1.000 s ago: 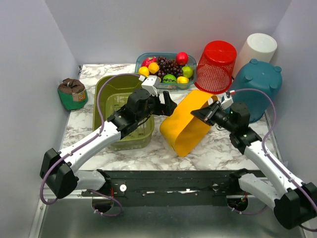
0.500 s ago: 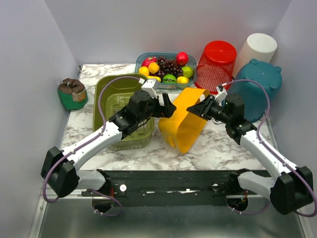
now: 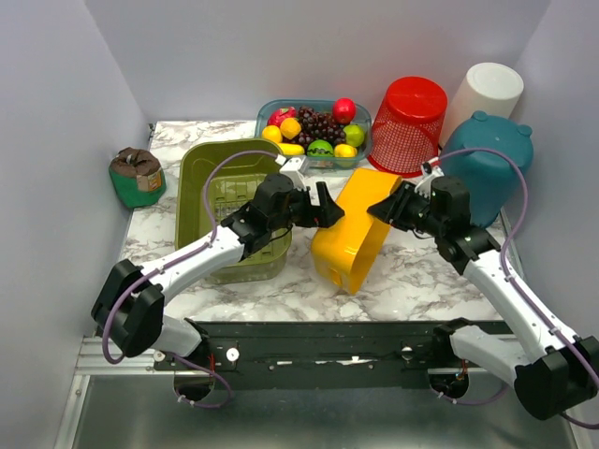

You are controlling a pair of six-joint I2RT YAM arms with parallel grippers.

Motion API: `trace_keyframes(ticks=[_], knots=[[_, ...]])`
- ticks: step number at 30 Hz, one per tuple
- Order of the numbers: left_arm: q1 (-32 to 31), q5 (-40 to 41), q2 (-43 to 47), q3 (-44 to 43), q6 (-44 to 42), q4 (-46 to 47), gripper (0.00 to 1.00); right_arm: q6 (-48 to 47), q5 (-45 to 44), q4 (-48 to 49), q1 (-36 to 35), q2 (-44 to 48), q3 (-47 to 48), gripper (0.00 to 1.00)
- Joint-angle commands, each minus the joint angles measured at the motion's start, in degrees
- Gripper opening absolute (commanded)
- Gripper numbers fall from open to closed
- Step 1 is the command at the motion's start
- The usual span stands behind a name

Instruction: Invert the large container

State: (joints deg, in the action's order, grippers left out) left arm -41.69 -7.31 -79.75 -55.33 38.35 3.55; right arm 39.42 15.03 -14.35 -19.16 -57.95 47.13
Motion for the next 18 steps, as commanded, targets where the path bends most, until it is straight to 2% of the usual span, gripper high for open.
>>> trace_keyframes(ticks=[1,8,16,17,18], knots=[[0.3,-7.0,-0.9,1.1,2.3,6.4,0.99,-2.7,-4.6,-7.7,0.1,2.2,-1.6,0.43],[0.1,-11.8,-1.6,1.5,3.1,10.9,0.99,-1.2,-11.8,-12.1,0.2,9.4,-8.5,0.38],[-2.5,-14.1,-3.7,-0.5,2.7,12.4,0.99,2.1,-18.5,-18.1,0.1,16.7,-15.4,0.23],[-3.2,-14.3,-4.4,-0.9,2.7,12.4,0.99,2.4,-18.8,-18.3,0.1,17.6,-15.9,0.19],[-3.4,-14.6,-5.0,-1.2,2.9,12.4,0.99,2.9,-18.9,-18.5,0.0,18.3,-17.2,0.01]])
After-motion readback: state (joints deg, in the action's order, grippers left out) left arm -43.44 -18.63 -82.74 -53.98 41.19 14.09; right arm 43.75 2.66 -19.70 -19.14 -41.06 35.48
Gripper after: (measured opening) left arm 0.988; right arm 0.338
